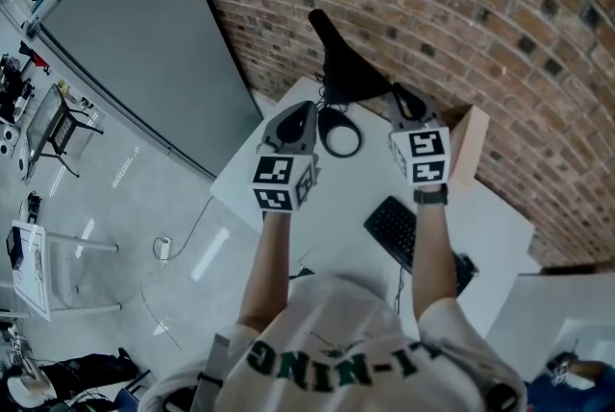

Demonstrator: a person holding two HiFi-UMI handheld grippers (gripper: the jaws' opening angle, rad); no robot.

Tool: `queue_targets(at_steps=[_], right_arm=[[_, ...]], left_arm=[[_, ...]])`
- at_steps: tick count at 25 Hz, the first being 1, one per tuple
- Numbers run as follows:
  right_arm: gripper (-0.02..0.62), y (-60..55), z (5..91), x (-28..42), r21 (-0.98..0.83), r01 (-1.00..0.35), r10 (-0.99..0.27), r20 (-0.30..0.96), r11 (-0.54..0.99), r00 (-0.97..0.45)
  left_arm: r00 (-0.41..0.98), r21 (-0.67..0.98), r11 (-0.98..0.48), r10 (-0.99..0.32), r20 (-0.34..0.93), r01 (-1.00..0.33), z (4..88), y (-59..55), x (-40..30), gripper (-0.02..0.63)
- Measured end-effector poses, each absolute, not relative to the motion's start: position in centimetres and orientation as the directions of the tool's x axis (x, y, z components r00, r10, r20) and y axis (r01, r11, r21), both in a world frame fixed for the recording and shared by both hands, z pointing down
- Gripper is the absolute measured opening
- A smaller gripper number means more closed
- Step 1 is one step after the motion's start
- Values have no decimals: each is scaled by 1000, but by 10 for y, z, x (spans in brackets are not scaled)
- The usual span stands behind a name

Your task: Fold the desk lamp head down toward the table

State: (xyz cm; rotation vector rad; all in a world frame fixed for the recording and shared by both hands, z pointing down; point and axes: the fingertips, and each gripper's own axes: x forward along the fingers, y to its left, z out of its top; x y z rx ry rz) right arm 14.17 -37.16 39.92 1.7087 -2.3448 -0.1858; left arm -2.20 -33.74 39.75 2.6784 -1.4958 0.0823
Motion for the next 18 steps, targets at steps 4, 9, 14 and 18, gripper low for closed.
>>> queue_targets(at_steps=[4,9,14,18], right_arm=[[25,-371,401,141,236,-920,-949,114,315,-295],[25,-371,402,142,236,-920,-949,115,313,-294],[25,-371,410,142,235,-918,-947,120,318,-297],[25,-371,415,142,233,-917,-944,134,324,-300]], left_arm=[[528,39,-527,-845,88,-849,399,-336,-20,0],[528,26,-529,-843,100,-848,405,-336,-16,0],[525,19,-527,-844,106,-850,410,-336,-17,0],[526,27,-527,-842,118,-850,415,-336,-15,0]])
